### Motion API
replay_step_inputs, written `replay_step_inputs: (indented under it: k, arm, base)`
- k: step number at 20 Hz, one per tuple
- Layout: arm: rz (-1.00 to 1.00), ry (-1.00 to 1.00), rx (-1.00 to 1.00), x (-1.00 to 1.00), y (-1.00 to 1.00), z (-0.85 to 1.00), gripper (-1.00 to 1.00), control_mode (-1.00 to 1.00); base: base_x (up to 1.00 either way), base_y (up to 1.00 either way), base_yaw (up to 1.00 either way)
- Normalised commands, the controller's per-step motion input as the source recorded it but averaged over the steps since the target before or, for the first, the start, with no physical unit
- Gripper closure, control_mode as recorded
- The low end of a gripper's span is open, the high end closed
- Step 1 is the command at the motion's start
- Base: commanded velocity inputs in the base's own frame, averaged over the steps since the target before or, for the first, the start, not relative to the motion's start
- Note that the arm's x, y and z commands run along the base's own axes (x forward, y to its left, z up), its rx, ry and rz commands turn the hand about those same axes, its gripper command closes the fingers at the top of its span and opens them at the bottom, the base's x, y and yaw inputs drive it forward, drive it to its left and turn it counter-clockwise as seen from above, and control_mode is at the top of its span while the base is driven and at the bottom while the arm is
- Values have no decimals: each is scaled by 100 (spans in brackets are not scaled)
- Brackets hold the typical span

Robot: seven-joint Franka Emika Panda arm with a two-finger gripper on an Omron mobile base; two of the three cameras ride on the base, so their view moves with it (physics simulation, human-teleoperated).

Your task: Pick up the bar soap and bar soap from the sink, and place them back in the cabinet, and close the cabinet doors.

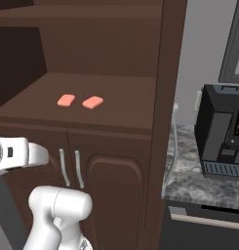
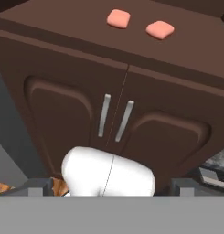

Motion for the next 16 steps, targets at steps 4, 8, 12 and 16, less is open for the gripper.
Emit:
replay_step_inputs:
  k: [4,8,12,16]
  arm:
    - [8,-4,-21,-50,6,0,-100,-100]
    - [11,-3,-24,-41,16,0,-100,-100]
    - [25,-3,-18,-35,10,0,-100,-100]
    - [36,-1,-14,-33,5,0,-100,-100]
  base:
    - [0,0,0]
    - [0,0,0]
    - [0,0,0]
    - [0,0,0]
